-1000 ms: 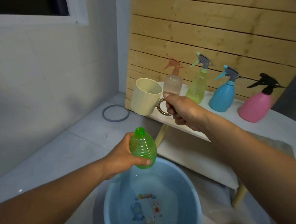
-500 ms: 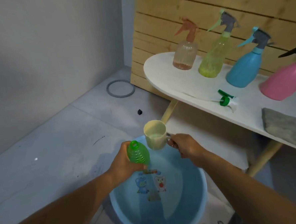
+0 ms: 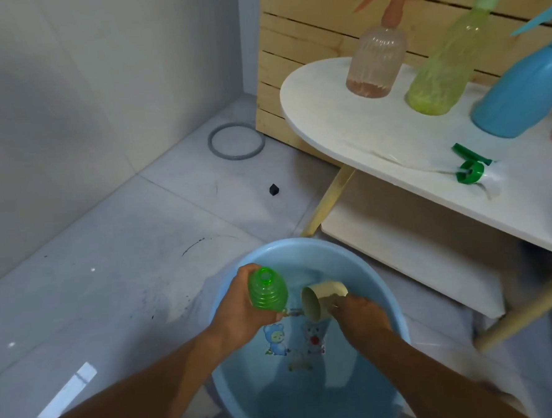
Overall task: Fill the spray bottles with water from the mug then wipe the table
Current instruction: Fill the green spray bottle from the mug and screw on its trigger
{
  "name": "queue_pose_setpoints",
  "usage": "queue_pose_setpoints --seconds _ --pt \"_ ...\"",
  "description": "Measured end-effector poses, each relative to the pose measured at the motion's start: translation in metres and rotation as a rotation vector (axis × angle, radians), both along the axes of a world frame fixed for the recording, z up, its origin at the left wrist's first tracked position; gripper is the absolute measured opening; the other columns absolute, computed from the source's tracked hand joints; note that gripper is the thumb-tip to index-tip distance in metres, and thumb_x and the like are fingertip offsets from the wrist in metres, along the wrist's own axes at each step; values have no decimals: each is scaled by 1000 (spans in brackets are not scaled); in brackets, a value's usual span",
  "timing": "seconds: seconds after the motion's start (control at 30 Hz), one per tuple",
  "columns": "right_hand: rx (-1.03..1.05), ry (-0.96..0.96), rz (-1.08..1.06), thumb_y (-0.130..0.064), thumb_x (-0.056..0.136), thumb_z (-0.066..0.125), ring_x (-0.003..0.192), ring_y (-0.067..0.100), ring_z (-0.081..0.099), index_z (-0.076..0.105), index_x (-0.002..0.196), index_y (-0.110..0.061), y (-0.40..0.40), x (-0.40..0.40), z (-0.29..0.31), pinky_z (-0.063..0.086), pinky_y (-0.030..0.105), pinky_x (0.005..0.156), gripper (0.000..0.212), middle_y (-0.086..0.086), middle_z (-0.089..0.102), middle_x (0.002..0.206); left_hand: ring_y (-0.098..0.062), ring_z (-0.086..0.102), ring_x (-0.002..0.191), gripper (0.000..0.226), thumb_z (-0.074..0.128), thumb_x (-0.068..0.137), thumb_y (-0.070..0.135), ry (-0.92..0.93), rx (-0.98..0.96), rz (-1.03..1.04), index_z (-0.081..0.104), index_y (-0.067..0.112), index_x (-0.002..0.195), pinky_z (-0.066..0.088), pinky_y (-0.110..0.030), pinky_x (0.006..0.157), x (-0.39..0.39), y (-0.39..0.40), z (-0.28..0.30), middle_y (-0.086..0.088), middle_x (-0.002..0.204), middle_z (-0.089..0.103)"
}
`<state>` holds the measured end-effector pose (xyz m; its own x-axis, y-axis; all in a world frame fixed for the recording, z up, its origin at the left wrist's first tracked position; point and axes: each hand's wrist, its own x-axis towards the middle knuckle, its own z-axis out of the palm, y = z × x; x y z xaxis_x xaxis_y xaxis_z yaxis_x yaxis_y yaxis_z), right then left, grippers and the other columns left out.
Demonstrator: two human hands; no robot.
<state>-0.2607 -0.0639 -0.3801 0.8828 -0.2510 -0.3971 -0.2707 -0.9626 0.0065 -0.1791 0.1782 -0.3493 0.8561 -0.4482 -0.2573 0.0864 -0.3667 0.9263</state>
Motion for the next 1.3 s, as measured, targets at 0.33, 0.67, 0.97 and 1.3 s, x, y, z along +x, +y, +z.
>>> queue_pose_setpoints --seconds 0.33,0.67,0.97,1.3 --pt "-145 46 58 -7 99 53 118 25 65 56 136 -17 10 2 -16 54 35 93 39 5 63 130 -7 61 101 81 91 69 -5 26 23 4 46 27 127 52 -13 75 -1 -3 -4 4 116 58" --pt "498 -57 -366 -33 107 45 92 26 67 73 102 -8 12 2 -17 47 31 78 38 11 72 100 5 62 93 80 85 70 -17 21 -19 33 45 15 132 53 -12 71 -1 -3 8 -9 122 56" --pt "989 -125 -842 -37 88 65 69 20 31 51 76 -24 15 -16 36 23 28 57 23 2 41 71 -8 66 98 77 92 56 24 -117 67 88 49 46 116 56 -38 85 8 6 41 11 109 65" --pt "953 -382 -657 -39 86 73 65 18 40 60 74 -19 15 -9 196 29 25 54 27 -1 50 65 -16 66 99 88 84 48 41 -248 168 -120 40 45 124 58 -46 87 29 10 135 9 109 64"
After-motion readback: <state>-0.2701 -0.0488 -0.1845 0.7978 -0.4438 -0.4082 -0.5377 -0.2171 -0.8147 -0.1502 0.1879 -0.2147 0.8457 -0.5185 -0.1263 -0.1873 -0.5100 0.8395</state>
